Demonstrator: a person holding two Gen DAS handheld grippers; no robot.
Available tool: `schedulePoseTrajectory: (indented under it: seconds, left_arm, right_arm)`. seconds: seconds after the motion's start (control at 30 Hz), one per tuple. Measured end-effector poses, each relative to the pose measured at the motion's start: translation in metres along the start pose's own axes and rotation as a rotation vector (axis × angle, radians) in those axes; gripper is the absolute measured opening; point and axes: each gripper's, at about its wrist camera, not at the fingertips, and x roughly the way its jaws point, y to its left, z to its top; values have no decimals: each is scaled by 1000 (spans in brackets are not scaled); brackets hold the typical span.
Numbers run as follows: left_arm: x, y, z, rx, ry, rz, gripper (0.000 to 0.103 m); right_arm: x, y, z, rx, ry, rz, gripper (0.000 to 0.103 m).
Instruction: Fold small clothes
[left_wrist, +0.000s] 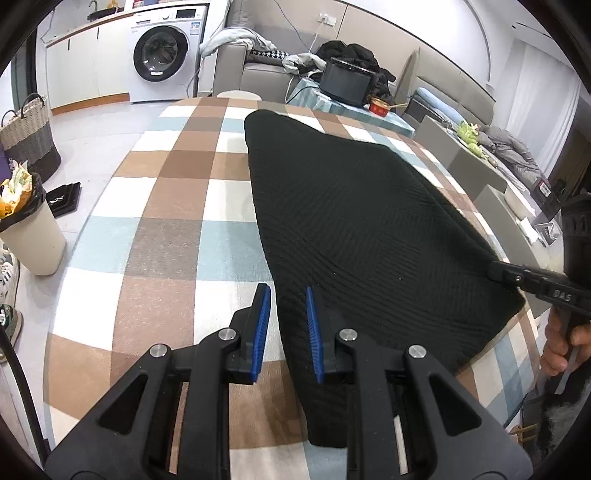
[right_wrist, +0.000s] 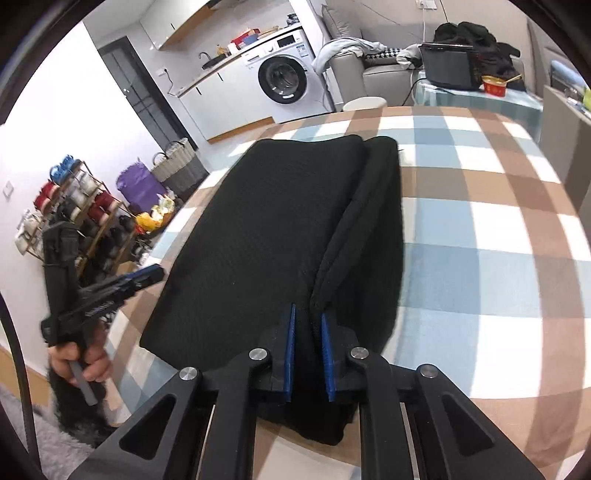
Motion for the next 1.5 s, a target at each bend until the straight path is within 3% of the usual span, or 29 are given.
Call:
schedulePoseTrajectory:
  seconds: [0.1,0.27,0.4,0.67,0.83,1.0,1.13,1.27,1.37,1.5]
  left_arm:
    - [-7,-5,-4,3,-4,-5,16]
    - [-14,-21,-9,38,4,-28,17]
    - [-19,-41,-17,96,4,-77,33]
    - [-1,-71,-38,187,83,-156,34]
    - [5,-77,-50,242,103,-125,36]
    - [7,-68,-51,225,115,-145,41]
    - [-2,-69,-48,223,105,-138,43]
    - [-8,-82,-40,243,72,-174,52]
    - [-3,-96,-37,275,68,-183,52]
    - [16,-108,-42,300,109,-178,54]
  right_arm:
    - [20,-11,-11,19,84,-80,13]
    - [10,-16,-14,44,54,-59,13]
    - [7,-18,-17,39,53,-60,15]
    - [11,-19,-20,48,56,-61,16]
    - [0,-10,-18,6,10,-50,15]
    - [6,-20,-25,24,64,-76,15]
    - [-13,-14,-17,33,17,-80,17]
    - [-24,0,-11,1,-25,-100,18]
    - [-25,18,-9,-62,-46,-94,25]
    - [4,34,-15,-99,7,-24,26]
